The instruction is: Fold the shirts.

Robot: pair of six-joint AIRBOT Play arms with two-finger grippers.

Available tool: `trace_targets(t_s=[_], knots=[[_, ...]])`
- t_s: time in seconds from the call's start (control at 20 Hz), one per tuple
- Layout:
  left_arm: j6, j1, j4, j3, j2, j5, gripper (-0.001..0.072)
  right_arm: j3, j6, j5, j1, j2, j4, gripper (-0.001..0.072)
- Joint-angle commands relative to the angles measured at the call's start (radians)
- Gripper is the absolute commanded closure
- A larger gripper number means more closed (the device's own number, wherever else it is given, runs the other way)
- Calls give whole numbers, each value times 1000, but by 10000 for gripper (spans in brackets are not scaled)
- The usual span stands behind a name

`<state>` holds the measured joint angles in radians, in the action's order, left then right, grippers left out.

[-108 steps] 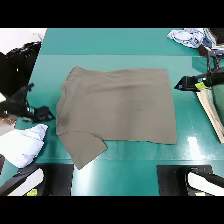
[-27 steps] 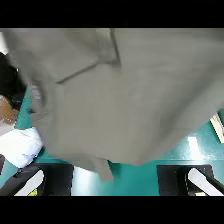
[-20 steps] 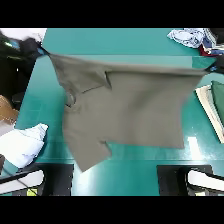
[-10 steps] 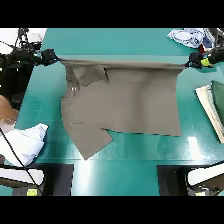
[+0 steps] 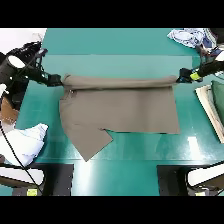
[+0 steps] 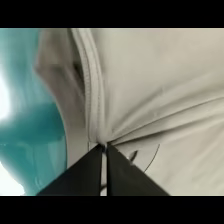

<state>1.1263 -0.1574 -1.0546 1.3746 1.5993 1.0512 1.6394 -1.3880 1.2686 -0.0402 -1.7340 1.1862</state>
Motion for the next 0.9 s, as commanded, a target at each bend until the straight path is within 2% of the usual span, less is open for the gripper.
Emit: trace_targets(t_s=[0.0,0.05,0.1,0.15,0.2,0.3,0.4,0.5,0.7,0.85], knots=[[8,0,-14,-78,0,-13,677,-116,2,-44,38,23,-8,696],[45,0,-14,-78,0,-6,676,-130,2,-44,45,23,-8,694],[86,-3,-16,-77,0,3,659,-134,1,-38,50,23,-8,608],[99,-4,-18,-76,0,19,412,-129,1,-34,52,24,-8,393],[102,-3,-19,-75,-1,34,145,-113,1,-12,51,24,-8,301],[119,-4,-33,-72,-18,71,203,-60,1,68,38,24,-7,301],[174,-4,-112,-74,-70,100,208,-28,2,148,15,42,-6,302],[233,-3,-200,-116,-152,136,207,-55,4,171,-17,100,-7,304],[241,-3,-160,-432,-393,158,207,-234,42,135,-73,294,-9,304],[316,-3,-103,-683,-572,222,207,-365,74,101,-77,419,-8,304]])
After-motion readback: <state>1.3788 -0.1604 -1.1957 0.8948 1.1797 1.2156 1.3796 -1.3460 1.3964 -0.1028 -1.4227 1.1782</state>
